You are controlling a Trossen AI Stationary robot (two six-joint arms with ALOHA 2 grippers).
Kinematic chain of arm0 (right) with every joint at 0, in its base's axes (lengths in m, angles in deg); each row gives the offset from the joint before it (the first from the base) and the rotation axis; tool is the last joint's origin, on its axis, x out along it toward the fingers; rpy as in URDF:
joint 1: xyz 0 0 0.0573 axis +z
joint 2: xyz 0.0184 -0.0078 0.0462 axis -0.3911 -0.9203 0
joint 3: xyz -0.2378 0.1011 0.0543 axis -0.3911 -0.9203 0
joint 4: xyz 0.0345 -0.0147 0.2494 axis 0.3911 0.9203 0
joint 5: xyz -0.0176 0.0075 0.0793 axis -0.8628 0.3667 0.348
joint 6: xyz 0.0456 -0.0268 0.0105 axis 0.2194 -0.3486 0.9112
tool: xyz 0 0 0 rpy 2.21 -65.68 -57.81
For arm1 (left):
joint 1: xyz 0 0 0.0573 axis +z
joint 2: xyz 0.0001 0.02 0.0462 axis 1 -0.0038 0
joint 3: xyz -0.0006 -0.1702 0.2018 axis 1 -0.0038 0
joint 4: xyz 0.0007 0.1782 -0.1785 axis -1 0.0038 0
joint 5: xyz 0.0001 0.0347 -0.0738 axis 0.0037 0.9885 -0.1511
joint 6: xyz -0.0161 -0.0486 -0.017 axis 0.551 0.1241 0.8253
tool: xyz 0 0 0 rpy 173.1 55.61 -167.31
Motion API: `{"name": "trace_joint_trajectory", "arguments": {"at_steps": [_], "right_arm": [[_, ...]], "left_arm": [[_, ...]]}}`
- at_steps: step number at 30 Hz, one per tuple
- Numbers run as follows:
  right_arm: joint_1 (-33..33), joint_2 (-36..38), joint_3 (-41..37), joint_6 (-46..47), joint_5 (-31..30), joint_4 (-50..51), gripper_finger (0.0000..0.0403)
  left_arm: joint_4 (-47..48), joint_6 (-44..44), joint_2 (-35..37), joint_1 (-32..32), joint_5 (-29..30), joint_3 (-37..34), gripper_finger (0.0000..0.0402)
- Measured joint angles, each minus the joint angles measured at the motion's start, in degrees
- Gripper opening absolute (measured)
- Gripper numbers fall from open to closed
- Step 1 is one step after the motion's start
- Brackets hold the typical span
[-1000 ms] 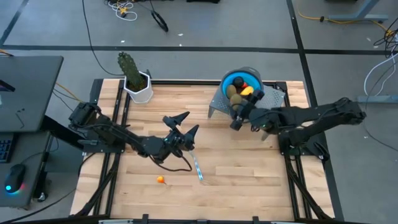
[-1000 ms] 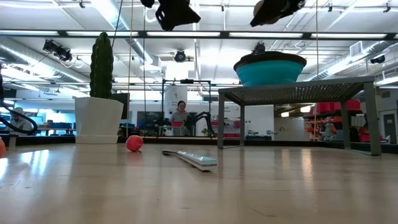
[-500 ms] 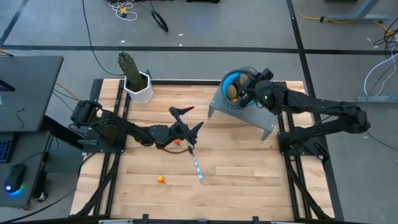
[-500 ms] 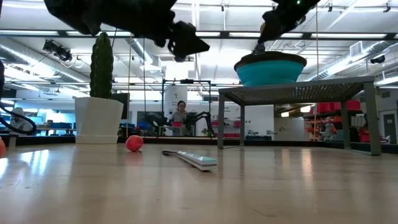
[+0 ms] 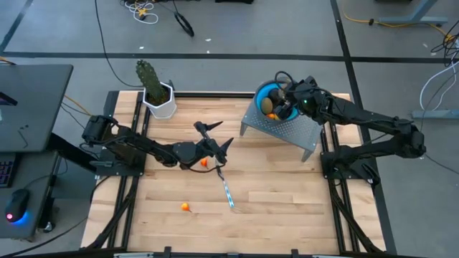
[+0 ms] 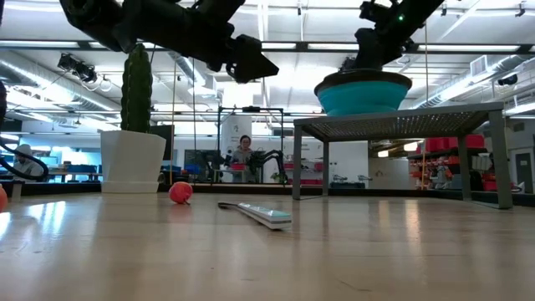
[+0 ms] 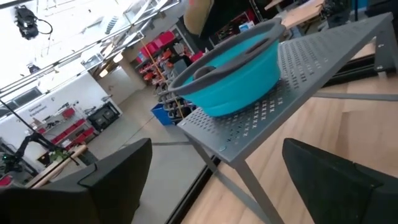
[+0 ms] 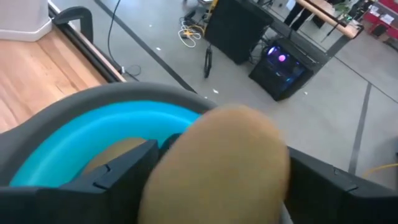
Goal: Pick & Place Fruit
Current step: Put the brown kiwi in the blue strainer bowl on the shelf, then put the orange peach in the blue strainer bowl on the shelf
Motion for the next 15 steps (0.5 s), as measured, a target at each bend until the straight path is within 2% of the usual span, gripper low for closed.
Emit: {"name": "trace_joint_trajectory", "arguments": {"at_steps": [7,15], "right_arm": [[-0.5,0.0,0.0,0.0,0.0,0.2,0.0340],[0.4,0.4,-0.1,0.9,0.7,0.1,0.0348]], "left_arm": [[0.3,1.3,0.0,1.2,0.3,-0.2,0.0369],[-0.3,9.3,0.0,5.4,-3.9,-4.6,0.0369]]}}
